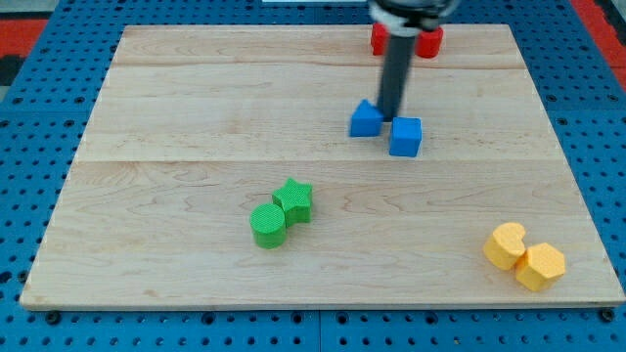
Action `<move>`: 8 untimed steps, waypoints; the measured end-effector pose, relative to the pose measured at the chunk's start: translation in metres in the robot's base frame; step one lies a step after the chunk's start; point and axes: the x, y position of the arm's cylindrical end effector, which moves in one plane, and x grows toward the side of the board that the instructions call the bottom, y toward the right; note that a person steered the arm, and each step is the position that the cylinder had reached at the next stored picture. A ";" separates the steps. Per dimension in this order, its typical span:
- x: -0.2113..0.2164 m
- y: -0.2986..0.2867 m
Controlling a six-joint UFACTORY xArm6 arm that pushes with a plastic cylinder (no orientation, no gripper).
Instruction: Move blue triangle towards top left of the board
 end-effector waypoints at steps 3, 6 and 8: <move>0.052 0.016; -0.018 -0.151; 0.017 -0.118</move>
